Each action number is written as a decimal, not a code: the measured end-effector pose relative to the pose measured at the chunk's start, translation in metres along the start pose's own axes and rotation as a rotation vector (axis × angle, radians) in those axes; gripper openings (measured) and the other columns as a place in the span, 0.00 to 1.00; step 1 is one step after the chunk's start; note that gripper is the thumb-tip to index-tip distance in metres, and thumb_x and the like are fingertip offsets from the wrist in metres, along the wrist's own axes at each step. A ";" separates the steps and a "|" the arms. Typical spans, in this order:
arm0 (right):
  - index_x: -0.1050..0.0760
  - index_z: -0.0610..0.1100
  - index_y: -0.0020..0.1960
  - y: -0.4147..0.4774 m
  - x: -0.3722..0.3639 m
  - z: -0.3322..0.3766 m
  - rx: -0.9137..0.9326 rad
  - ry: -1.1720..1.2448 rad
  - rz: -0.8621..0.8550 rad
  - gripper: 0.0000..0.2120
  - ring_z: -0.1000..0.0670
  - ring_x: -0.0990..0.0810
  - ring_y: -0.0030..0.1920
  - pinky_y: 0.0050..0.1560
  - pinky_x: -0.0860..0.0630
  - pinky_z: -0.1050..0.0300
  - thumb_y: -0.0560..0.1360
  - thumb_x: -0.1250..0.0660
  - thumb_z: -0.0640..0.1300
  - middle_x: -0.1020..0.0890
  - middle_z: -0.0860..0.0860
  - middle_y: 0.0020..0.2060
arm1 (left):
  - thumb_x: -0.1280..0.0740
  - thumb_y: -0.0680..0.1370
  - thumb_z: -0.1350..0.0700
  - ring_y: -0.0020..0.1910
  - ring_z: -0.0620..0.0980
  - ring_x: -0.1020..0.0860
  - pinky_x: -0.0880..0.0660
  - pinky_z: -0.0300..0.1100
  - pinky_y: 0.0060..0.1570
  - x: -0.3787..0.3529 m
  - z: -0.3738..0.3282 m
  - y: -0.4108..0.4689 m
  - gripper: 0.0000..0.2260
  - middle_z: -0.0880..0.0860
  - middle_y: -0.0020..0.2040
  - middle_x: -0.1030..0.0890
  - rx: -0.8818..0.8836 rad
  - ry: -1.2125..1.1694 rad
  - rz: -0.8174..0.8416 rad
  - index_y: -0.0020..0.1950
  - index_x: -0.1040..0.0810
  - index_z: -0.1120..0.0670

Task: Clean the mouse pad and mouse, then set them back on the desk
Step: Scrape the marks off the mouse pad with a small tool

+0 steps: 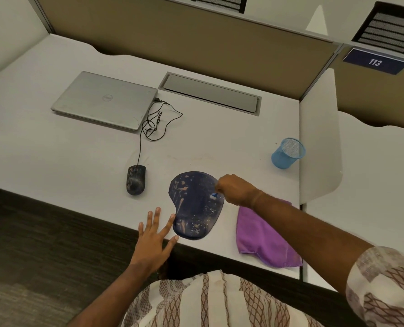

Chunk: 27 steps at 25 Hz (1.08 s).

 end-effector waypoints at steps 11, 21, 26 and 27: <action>0.18 0.38 0.53 -0.001 0.004 -0.015 -0.082 0.098 -0.032 0.09 0.44 0.20 0.45 0.47 0.23 0.51 0.76 0.36 0.35 0.17 0.42 0.47 | 0.58 0.79 0.29 0.80 0.53 0.71 0.68 0.57 0.76 0.003 -0.001 -0.001 0.32 0.50 0.82 0.70 -0.009 -0.028 -0.005 0.82 0.59 0.35; 0.21 0.38 0.56 -0.028 -0.033 0.024 0.139 -0.071 -0.070 0.12 0.44 0.20 0.50 0.51 0.25 0.53 0.82 0.43 0.38 0.18 0.42 0.48 | 0.58 0.79 0.29 0.80 0.53 0.72 0.69 0.56 0.76 0.000 0.000 -0.001 0.32 0.50 0.82 0.70 -0.007 -0.013 0.000 0.82 0.60 0.34; 0.21 0.37 0.59 -0.026 -0.029 0.010 0.092 -0.044 -0.044 0.13 0.44 0.20 0.53 0.55 0.27 0.55 0.80 0.41 0.35 0.18 0.42 0.53 | 0.58 0.79 0.29 0.80 0.53 0.72 0.68 0.57 0.76 0.001 -0.001 -0.001 0.32 0.50 0.82 0.70 -0.010 -0.021 -0.001 0.81 0.60 0.34; 0.21 0.37 0.58 -0.019 -0.027 0.000 0.042 -0.021 -0.051 0.12 0.43 0.20 0.53 0.55 0.27 0.53 0.80 0.41 0.36 0.18 0.42 0.53 | 0.57 0.79 0.29 0.80 0.53 0.72 0.68 0.57 0.77 0.001 -0.001 -0.001 0.32 0.51 0.82 0.70 -0.015 -0.031 -0.004 0.82 0.59 0.35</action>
Point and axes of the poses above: each hand's wrist, its own y-axis towards the middle knuckle, its own x-axis out of the back of the hand, z = x × y, the point moved 5 cm from there along y, towards the middle knuckle
